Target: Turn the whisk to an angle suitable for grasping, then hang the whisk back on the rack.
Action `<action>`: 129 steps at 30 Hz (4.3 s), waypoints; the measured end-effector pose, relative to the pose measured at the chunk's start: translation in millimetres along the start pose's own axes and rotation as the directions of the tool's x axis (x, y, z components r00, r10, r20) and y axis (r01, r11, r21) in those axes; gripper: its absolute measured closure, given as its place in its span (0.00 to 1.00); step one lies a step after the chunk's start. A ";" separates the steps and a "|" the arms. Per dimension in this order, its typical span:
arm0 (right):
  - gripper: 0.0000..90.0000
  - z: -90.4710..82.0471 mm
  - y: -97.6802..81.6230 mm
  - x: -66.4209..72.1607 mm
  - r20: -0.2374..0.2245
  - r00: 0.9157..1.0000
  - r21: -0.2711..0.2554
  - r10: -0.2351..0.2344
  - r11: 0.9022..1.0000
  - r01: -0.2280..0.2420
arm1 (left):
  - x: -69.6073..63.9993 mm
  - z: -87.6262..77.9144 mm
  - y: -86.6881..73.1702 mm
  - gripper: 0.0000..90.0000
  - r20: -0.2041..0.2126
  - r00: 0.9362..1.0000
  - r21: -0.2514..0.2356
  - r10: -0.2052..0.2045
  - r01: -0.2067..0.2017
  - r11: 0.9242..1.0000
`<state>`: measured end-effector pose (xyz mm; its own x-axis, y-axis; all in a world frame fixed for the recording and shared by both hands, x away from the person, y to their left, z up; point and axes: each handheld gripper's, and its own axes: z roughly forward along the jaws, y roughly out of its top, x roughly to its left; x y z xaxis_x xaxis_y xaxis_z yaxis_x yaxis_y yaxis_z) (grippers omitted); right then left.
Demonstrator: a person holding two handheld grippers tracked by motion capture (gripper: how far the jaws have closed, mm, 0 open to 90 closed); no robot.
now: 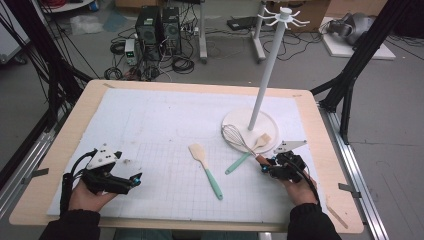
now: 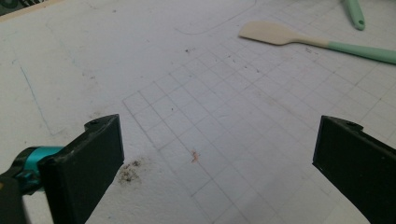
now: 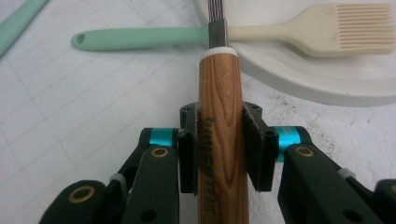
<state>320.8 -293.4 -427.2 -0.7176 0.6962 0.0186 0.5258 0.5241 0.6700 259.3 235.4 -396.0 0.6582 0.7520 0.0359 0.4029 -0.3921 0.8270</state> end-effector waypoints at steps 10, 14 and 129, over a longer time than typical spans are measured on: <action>0.78 -4.7 2.7 1.1 -0.004 1.000 -0.033 0.004 0.999 -0.004 | -0.2 0.0 0.2 0.02 0.003 1.000 -0.002 0.002 -0.002 1.000; 0.78 -6.4 5.6 2.6 -0.020 1.000 -0.050 0.002 0.999 -0.003 | -0.2 0.4 0.0 0.02 0.003 1.000 -0.003 0.006 -0.006 1.000; 0.78 0.0 115.4 82.3 -0.321 0.889 -0.033 -0.325 0.943 0.332 | -46.8 28.6 106.0 0.03 0.311 0.905 -0.033 0.290 -0.295 0.955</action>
<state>322.4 -175.6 -348.3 -0.9559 0.2912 0.0374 0.2420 0.7093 0.6620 289.3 143.5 -326.1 0.9104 0.4021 0.0979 0.1695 -0.5783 0.7980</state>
